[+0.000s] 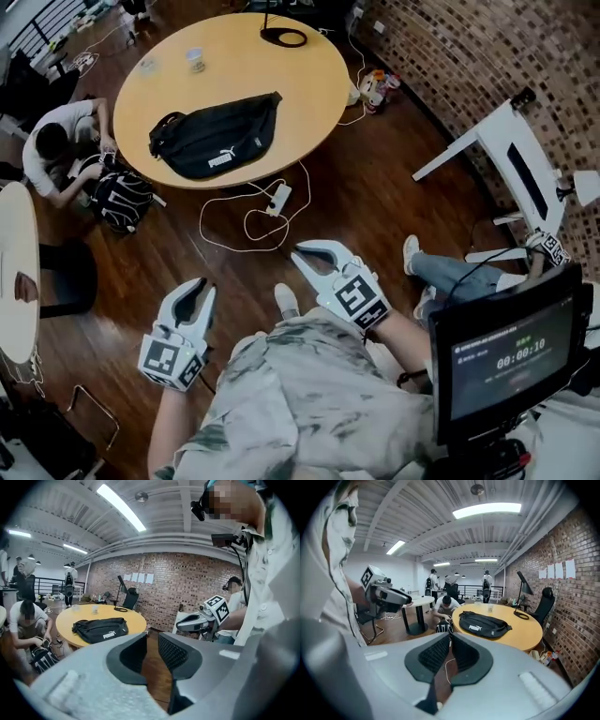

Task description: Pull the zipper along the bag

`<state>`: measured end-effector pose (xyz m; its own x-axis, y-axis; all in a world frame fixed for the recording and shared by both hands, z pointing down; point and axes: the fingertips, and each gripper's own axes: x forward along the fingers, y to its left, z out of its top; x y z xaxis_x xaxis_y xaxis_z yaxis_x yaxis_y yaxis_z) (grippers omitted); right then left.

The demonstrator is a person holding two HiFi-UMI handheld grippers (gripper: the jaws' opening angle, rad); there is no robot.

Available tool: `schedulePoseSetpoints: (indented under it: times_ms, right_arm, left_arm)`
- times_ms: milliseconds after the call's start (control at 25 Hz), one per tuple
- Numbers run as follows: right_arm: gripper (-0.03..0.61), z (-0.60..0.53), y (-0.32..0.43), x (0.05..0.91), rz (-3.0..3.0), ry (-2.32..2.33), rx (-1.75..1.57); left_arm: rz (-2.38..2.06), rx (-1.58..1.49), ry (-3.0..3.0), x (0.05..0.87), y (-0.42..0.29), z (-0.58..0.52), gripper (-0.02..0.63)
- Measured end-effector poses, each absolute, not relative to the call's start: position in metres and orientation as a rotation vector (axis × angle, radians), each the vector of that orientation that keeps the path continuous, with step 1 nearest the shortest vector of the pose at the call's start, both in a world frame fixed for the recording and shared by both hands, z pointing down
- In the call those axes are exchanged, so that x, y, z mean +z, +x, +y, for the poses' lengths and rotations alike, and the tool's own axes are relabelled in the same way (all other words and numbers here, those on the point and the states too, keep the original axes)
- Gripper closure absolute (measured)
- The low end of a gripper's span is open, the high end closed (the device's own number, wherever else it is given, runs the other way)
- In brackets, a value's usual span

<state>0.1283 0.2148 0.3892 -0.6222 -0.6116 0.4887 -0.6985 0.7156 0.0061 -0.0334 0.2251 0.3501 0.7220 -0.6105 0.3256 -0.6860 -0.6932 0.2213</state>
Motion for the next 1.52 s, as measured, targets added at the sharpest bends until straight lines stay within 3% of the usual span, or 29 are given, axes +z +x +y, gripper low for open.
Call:
schedulePoseSetpoints:
  times_ms: [600,840,1200,1520]
  right_arm:
    - [0.540,0.412,0.063,0.318,-2.558,1.050,0.148]
    - [0.546,0.445,0.091,0.294,-2.613,1.038,0.094]
    - [0.555,0.506,0.187,0.289,-2.587,1.013,0.094]
    - [0.557,0.522,0.204,0.303,-2.646,0.899,0.077]
  left_arm:
    - [-0.810,0.309,2.701,0.327,-0.052,0.402,0.534]
    - [-0.880,0.274,2.694,0.317,-0.021,0.430,0.534]
    - [-0.854,0.200,2.709,0.297,0.096,0.485,0.534]
    - [-0.946,0.187,2.648,0.305,0.117,0.513,0.534]
